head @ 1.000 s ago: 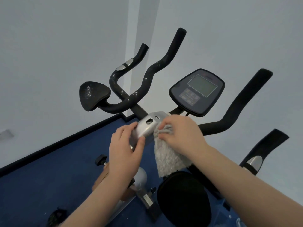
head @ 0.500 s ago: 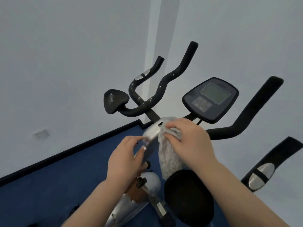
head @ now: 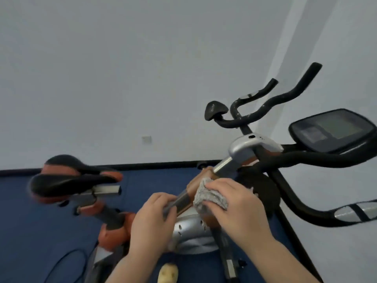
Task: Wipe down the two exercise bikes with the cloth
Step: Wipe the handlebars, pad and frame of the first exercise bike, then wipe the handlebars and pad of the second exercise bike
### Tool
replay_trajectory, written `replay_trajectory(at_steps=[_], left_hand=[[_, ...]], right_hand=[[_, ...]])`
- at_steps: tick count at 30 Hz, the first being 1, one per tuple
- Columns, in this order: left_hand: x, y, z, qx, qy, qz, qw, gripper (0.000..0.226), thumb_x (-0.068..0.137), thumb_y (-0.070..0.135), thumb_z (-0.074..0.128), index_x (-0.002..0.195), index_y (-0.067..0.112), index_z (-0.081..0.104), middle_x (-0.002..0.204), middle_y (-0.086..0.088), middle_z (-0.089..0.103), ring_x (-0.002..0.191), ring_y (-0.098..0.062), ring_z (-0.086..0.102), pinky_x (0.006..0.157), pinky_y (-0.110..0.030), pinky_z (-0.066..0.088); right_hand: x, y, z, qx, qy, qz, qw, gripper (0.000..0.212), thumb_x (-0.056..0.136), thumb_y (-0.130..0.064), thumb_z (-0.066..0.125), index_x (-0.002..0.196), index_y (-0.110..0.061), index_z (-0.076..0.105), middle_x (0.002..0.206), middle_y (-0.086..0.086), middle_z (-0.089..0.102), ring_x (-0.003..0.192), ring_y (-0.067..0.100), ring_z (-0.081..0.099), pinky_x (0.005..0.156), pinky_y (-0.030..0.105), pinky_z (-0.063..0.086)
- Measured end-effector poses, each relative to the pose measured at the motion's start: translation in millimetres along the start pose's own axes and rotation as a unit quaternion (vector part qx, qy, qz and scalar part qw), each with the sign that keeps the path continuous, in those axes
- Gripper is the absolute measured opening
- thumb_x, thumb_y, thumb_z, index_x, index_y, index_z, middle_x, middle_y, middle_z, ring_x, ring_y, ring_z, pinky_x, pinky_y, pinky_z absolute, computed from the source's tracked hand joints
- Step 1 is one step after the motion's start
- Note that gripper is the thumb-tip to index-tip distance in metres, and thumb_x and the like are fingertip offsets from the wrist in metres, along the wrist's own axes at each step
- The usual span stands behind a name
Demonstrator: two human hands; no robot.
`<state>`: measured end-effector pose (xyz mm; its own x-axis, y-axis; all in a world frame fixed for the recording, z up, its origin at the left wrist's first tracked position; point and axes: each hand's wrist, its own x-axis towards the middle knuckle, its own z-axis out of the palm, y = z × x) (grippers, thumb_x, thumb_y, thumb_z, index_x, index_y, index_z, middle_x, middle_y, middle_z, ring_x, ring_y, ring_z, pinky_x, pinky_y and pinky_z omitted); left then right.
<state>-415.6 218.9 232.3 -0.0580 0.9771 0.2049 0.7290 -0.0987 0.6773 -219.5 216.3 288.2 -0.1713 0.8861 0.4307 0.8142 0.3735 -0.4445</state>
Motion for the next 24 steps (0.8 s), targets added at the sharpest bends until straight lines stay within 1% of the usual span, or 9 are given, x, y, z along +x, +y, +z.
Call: replay_trajectory(at_steps=[2, 5, 7, 9, 10, 13, 17, 20, 24], left_hand=[[-36, -16, -23, 0.015, 0.025, -0.047, 0.998, 0.015, 0.082, 0.027, 0.065, 0.093, 0.037, 0.063, 0.094, 0.029, 0.054, 0.085, 0.004, 0.057, 0.066, -0.006, 0.037], [-84, -37, -64, 0.04, 0.058, -0.105, 0.992, 0.014, 0.085, 0.029, 0.061, 0.094, 0.04, 0.062, 0.097, 0.03, 0.054, 0.088, 0.004, 0.056, 0.068, -0.011, 0.041], [-109, -49, -92, 0.053, 0.096, -0.14, 0.984, 0.016, 0.086, 0.028, 0.061, 0.094, 0.042, 0.061, 0.097, 0.03, 0.055, 0.088, 0.004, 0.055, 0.068, -0.01, 0.04], [-129, -61, -117, 0.067, 0.134, -0.171, 0.974, 0.016, 0.086, 0.028, 0.061, 0.096, 0.04, 0.062, 0.098, 0.029, 0.055, 0.088, 0.004, 0.055, 0.066, -0.007, 0.037], [-141, -68, -129, 0.073, 0.151, -0.183, 0.969, 0.015, 0.086, 0.028, 0.061, 0.097, 0.038, 0.064, 0.098, 0.028, 0.056, 0.089, 0.003, 0.055, 0.066, -0.007, 0.037], [-175, -87, -165, 0.079, 0.182, -0.219, 0.955, 0.015, 0.086, 0.029, 0.061, 0.098, 0.037, 0.064, 0.1, 0.027, 0.057, 0.091, 0.002, 0.056, 0.068, -0.011, 0.039], [-224, -116, -209, 0.092, 0.226, -0.257, 0.935, 0.013, 0.086, 0.031, 0.062, 0.097, 0.036, 0.064, 0.098, 0.027, 0.057, 0.089, 0.001, 0.056, 0.071, -0.021, 0.046], [-264, -145, -246, 0.101, 0.241, -0.277, 0.925, 0.015, 0.086, 0.031, 0.062, 0.1, 0.033, 0.066, 0.1, 0.024, 0.057, 0.09, 0.0, 0.057, 0.074, -0.027, 0.05], [-307, -178, -294, 0.12, 0.23, -0.29, 0.921, 0.015, 0.087, 0.035, 0.06, 0.101, 0.036, 0.064, 0.102, 0.027, 0.056, 0.091, 0.0, 0.057, 0.075, -0.023, 0.048]], right_hand=[[-12, -20, 16, 0.031, -0.05, -0.002, 0.998, 0.034, 0.075, -0.028, 0.078, 0.108, -0.028, 0.067, 0.108, -0.015, 0.065, 0.097, 0.005, 0.061, 0.082, 0.022, 0.05], [-23, -54, 36, 0.061, -0.107, -0.021, 0.992, 0.029, 0.077, -0.033, 0.075, 0.104, -0.035, 0.065, 0.104, -0.021, 0.064, 0.094, 0.0, 0.059, 0.076, 0.014, 0.044], [-26, -80, 49, 0.078, -0.133, -0.05, 0.987, 0.027, 0.077, -0.033, 0.075, 0.102, -0.035, 0.066, 0.1, -0.022, 0.063, 0.092, -0.001, 0.059, 0.075, 0.008, 0.039], [-29, -105, 64, 0.093, -0.162, -0.08, 0.979, 0.024, 0.079, -0.034, 0.072, 0.102, -0.036, 0.065, 0.097, -0.023, 0.06, 0.091, -0.001, 0.058, 0.076, 0.007, 0.04], [-32, -120, 71, 0.099, -0.174, -0.094, 0.975, 0.024, 0.08, -0.035, 0.071, 0.102, -0.036, 0.064, 0.097, -0.024, 0.059, 0.091, -0.001, 0.057, 0.077, 0.01, 0.042], [-44, -163, 91, 0.109, -0.195, -0.129, 0.966, 0.024, 0.079, -0.038, 0.07, 0.102, -0.039, 0.063, 0.096, -0.028, 0.057, 0.09, -0.002, 0.056, 0.075, 0.014, 0.046], [-60, -219, 117, 0.12, -0.221, -0.162, 0.954, 0.025, 0.077, -0.036, 0.072, 0.101, -0.04, 0.063, 0.094, -0.031, 0.053, 0.086, -0.007, 0.051, 0.07, 0.004, 0.038], [-78, -273, 139, 0.14, -0.229, -0.178, 0.947, 0.026, 0.077, -0.032, 0.073, 0.101, -0.038, 0.064, 0.095, -0.03, 0.054, 0.085, -0.009, 0.048, 0.072, -0.002, 0.035], [-106, -335, 160, 0.167, -0.248, -0.178, 0.938, 0.024, 0.076, -0.033, 0.074, 0.097, -0.039, 0.063, 0.093, -0.03, 0.055, 0.086, -0.008, 0.052, 0.069, 0.002, 0.037]])
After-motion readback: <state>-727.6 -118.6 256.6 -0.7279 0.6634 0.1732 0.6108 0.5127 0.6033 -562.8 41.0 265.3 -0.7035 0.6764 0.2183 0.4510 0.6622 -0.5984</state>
